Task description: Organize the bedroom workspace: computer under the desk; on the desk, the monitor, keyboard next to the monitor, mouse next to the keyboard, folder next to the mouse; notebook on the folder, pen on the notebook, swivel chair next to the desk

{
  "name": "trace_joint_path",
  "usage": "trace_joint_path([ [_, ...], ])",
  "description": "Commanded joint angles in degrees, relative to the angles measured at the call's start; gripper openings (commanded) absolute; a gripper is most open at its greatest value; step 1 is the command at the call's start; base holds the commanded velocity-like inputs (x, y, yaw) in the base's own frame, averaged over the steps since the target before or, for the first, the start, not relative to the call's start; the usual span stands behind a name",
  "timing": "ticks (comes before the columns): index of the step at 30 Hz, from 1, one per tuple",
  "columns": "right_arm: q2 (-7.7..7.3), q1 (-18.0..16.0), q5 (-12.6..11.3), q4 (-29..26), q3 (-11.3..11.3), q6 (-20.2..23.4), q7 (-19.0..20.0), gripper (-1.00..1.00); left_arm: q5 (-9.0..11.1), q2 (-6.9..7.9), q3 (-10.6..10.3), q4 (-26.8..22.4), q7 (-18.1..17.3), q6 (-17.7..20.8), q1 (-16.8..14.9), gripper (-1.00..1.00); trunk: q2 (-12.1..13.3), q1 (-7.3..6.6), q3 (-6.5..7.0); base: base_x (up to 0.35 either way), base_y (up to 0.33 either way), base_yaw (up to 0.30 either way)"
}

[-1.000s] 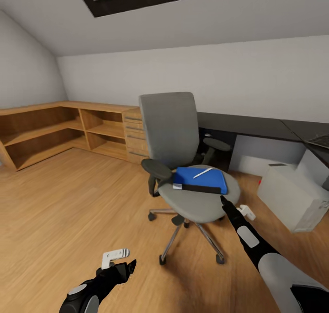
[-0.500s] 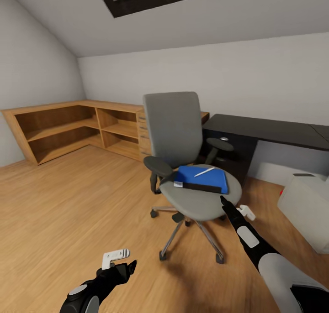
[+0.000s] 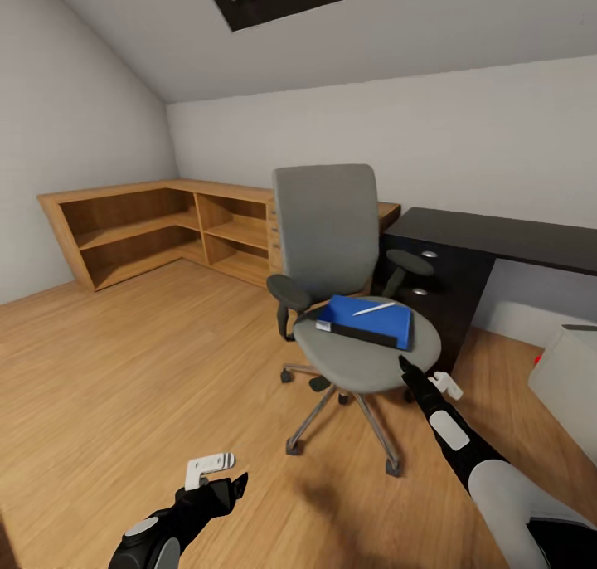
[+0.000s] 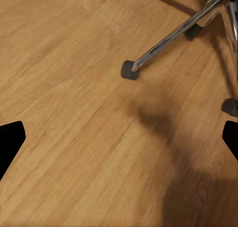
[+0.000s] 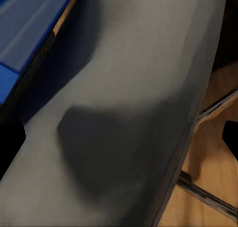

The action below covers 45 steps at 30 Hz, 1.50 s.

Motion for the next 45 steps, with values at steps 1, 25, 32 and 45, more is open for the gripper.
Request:
trace_joint_path([
  [1, 0.02, -0.06, -0.55, 0.09, -0.13, -0.04, 0.46, 1.0, 0.59, 0.0, -0.03, -0.08, 0.46, 0.22, 0.01, 1.0, -0.02, -0.01, -0.04, 0.0, 0.0, 0.006],
  [25, -0.05, -0.04, -0.55, 0.06, -0.1, -0.04, 0.59, 1.0, 0.68, 0.0, -0.03, 0.69, 0.46, 0.3, 0.0, 1.0, -0.02, -0.01, -0.04, 0.0, -0.12, 0.0],
  [32, -0.14, -0.04, -0.55, 0.09, -0.13, -0.04, 0.69, 1.0, 0.68, 0.0, -0.03, 0.71, 0.46, 0.23, 0.0, 1.0, -0.02, -0.01, -0.04, 0.057, -0.122, 0.0],
  [45, -0.14, -0.04, -0.53, 0.09, -0.13, -0.04, 0.68, 1.0, 0.68, 0.0, -0.03, 0.71, 0.46, 0.23, 0.0, 1.0, -0.02, -0.01, -0.04, 0.021, -0.033, 0.0],
])
